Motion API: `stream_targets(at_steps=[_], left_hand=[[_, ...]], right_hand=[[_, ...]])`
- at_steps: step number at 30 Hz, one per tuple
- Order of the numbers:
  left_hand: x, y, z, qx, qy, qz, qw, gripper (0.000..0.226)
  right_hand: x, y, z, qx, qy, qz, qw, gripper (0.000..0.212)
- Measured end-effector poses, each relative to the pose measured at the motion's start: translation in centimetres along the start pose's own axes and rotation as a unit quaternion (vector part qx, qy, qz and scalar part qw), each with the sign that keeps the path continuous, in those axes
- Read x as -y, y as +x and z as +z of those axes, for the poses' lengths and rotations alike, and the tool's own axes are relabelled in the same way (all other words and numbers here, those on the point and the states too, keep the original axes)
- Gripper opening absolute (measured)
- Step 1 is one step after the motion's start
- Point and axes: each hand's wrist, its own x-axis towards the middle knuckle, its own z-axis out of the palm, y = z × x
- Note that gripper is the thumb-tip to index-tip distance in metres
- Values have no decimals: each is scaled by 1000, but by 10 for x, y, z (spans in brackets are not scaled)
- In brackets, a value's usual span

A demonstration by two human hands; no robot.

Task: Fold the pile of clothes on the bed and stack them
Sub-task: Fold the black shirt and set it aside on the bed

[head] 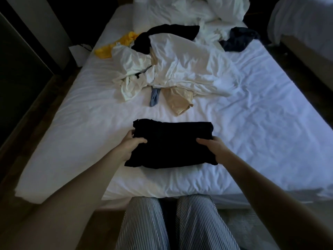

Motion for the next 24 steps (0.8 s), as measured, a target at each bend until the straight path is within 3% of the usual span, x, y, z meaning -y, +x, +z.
stream_targets(at_steps=[4, 10, 15, 18, 20, 22, 24], left_hand=[[-41, -10, 42, 41, 27, 49, 998, 41], [-109, -29, 146, 120, 96, 146, 977, 55], [-156, -30, 231, 169, 190, 233, 939, 52], [-158, -18, 268, 145, 324, 287, 890, 78], [-147, -8, 282, 75, 463, 292, 834, 95], [-131, -2, 290, 45, 505, 315, 802, 88], [-114, 3, 295, 53, 514, 362, 776, 77]], right_hand=[[6, -14, -47, -48, 43, -47, 997, 31], [11, -39, -131, -164, 109, -99, 975, 28], [0, -50, -190, -248, 160, -112, 949, 31], [-18, -40, -203, -293, 159, -75, 940, 48], [-30, -32, -203, -338, 93, 10, 937, 72], [-39, -32, -196, -395, -54, 85, 913, 92], [-47, -32, -189, -430, -180, 24, 885, 91]])
